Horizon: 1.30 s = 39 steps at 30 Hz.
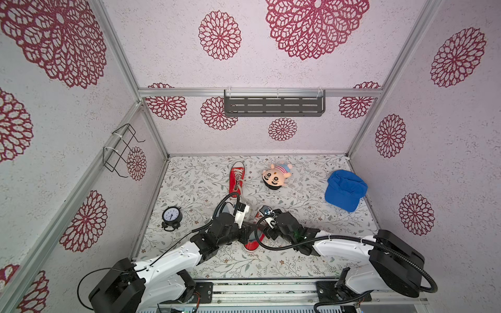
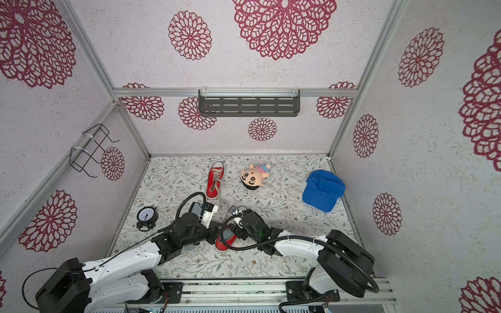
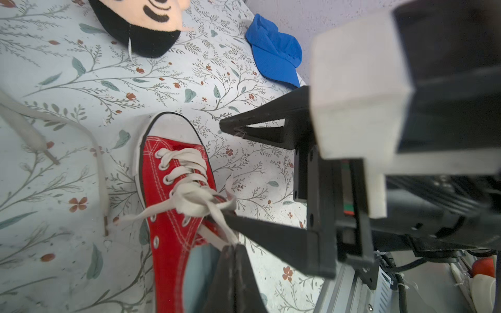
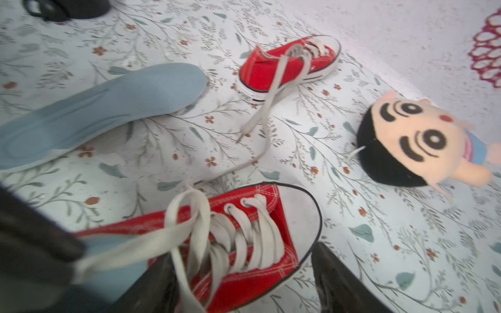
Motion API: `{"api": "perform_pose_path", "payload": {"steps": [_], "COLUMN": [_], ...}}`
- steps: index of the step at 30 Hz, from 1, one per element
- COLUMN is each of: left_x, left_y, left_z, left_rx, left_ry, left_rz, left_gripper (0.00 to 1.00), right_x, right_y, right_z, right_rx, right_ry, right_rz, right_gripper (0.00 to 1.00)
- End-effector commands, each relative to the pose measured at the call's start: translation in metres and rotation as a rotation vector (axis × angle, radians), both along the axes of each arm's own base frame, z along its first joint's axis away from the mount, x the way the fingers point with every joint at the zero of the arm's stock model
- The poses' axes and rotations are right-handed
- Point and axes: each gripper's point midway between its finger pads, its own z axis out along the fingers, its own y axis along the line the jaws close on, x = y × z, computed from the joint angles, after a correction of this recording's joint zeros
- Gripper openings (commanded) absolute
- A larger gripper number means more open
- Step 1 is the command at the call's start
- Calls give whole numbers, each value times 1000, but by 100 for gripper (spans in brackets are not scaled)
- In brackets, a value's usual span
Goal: Remove the insole from the shoe
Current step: Untie the shoelace on the shoe.
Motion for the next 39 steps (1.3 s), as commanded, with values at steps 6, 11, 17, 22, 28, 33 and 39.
{"api": "perform_pose_path", "payload": {"steps": [6,11,17,22,28,33,39], "left_x": [-3,-5,-6,-7,-6,-7,-11], "left_y": [20,23,17,14,10,10,8], "left_z": [8,5,5,7,11,14,16], "left_rx": [-10,-11,-37,-52,-65,-72,-82], "left_ry": [-43,-31,-26,-30,-43,-46,-48], "left_rz": [68,74,59,48,42,38,28], "left_gripper": [0,0,0,0,0,0,0], "right_x": [22,24,31,13,-12,-11,6], "right_y": [-83,-115,-154,-83,-20,19,40], "right_z": [17,19,17,52,61,43,31], "right_rx": [-97,-52,-7,277,424,356,301], "right_ry": [-66,-23,35,58,79,91,78], "right_rz": [-335,-476,-605,-191,26,96,105], "right_gripper": [75,73,75,86,99,99,99]}}
